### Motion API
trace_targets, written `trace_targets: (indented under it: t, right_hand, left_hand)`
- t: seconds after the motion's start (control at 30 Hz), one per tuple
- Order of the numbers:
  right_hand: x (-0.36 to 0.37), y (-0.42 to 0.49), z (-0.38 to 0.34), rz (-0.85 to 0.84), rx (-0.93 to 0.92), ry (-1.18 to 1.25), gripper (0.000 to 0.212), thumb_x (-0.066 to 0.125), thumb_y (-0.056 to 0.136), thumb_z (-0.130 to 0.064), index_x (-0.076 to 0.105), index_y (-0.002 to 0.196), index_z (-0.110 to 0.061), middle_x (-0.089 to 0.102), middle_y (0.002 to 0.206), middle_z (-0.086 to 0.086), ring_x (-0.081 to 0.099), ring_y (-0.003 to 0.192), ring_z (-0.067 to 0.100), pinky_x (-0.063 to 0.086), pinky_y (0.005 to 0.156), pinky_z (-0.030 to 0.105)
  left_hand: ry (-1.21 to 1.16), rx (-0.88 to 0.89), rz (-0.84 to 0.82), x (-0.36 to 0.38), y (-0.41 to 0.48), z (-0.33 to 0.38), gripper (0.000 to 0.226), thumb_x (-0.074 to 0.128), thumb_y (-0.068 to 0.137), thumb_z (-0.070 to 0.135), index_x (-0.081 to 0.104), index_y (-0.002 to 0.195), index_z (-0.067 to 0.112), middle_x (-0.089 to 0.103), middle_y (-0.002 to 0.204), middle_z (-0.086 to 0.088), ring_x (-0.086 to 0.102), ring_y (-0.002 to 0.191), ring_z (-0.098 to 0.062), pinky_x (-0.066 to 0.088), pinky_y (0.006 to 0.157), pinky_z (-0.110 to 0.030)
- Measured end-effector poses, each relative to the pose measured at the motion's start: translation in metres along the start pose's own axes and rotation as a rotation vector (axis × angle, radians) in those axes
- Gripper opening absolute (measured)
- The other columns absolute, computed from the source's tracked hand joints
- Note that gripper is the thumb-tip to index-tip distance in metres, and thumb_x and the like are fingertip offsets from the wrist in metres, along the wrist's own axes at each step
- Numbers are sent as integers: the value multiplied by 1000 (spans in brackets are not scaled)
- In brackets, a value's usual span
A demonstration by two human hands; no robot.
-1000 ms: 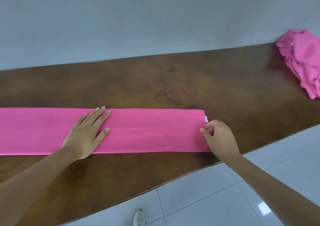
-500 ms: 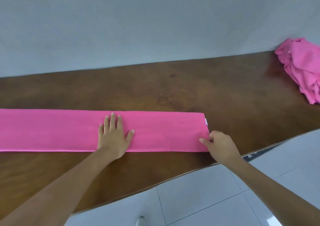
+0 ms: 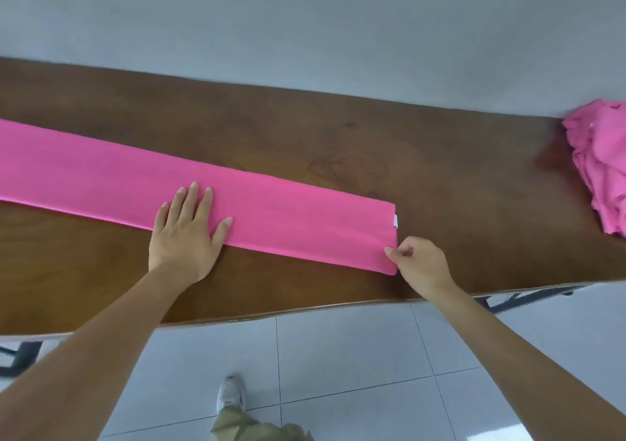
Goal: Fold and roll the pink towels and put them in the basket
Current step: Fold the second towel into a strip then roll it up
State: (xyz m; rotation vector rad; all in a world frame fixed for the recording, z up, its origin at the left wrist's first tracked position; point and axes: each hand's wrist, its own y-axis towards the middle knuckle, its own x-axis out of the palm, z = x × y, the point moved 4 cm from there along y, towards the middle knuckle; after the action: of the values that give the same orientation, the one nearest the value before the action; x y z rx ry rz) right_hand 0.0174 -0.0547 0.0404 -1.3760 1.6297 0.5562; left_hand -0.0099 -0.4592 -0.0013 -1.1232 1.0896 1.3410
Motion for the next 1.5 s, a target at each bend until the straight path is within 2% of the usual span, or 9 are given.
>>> trace_targets:
  t: [0.23, 0.47, 0.57, 0.67, 0.73, 0.8, 1.03, 1.17, 1.5]
  right_hand:
    - [-8, 18, -3, -155, 57, -23, 23, 61, 98, -39, 59, 96, -16, 70, 84, 1, 66, 84, 17, 52, 83, 39]
    - [-9, 22, 4, -172, -13, -13, 33, 52, 100, -50, 56, 95, -18, 69, 83, -1, 67, 79, 15, 55, 78, 38]
    - [-17, 21, 2, -5, -203, -69, 26, 59, 98, -44, 54, 103, -19, 65, 89, -6, 62, 82, 10, 47, 63, 26]
    - [-19, 36, 0, 135, -602, -266, 33, 59, 98, -40, 56, 126, -24, 60, 120, -7, 53, 112, 12, 47, 88, 26]
    - [-19, 54, -1, 76, -777, -344, 41, 50, 102, -42, 55, 139, -25, 53, 141, -8, 42, 132, 13, 39, 108, 32]
    - [-22, 74, -4, -4, -854, -366, 47, 42, 103, -45, 51, 145, -27, 46, 151, -8, 34, 142, 12, 30, 116, 33]
    - [-14, 123, -1, -288, -1145, -461, 59, 34, 101, -63, 27, 156, -43, 8, 164, -26, -4, 151, -4, 7, 119, 26]
    - [-11, 145, 6, -362, -1265, -462, 61, 22, 101, -69, 20, 157, -46, 1, 164, -28, -3, 152, -3, 10, 121, 28]
    - [-4, 151, 13, -319, -1354, -293, 62, 23, 104, -63, 32, 157, -33, 24, 165, -11, 17, 153, 10, 27, 121, 43]
  left_hand:
    - [-20, -97, 48, -3, -30, -6, 77, 4, 99, 66, 6, 163, 24, 2, 171, -3, -1, 157, -22, 2, 127, -43]
    - [-24, -123, 65, -4, -30, -4, 75, 9, 100, 66, 13, 163, 25, 8, 170, -2, 4, 157, -21, 7, 128, -43]
    - [-25, -138, 86, -5, -30, -5, 74, 10, 101, 67, 17, 162, 26, 13, 170, 0, 7, 157, -20, 9, 127, -43]
    - [-36, -153, 89, -5, -30, -4, 78, 7, 98, 71, 18, 162, 28, 14, 169, 2, 7, 157, -16, 8, 127, -41]
    - [-42, -167, 95, -7, -31, -3, 78, 8, 96, 72, 19, 162, 30, 15, 169, 5, 6, 156, -13, 6, 127, -39]
    - [-52, -184, 96, -9, -32, -3, 77, 11, 96, 72, 20, 161, 31, 16, 169, 7, 7, 156, -11, 5, 127, -37]
    - [-40, -310, 121, -11, -42, 9, 76, 14, 97, 69, 30, 159, 28, 24, 167, 2, 16, 155, -18, 14, 126, -40]
    - [-43, -428, 135, -3, -59, 33, 76, 16, 97, 69, 24, 160, 27, 19, 168, 1, 11, 156, -18, 10, 127, -40]
    - [-64, -683, 147, 16, -87, 99, 80, 7, 93, 70, 13, 162, 31, 13, 170, 4, 4, 157, -15, 4, 127, -43]
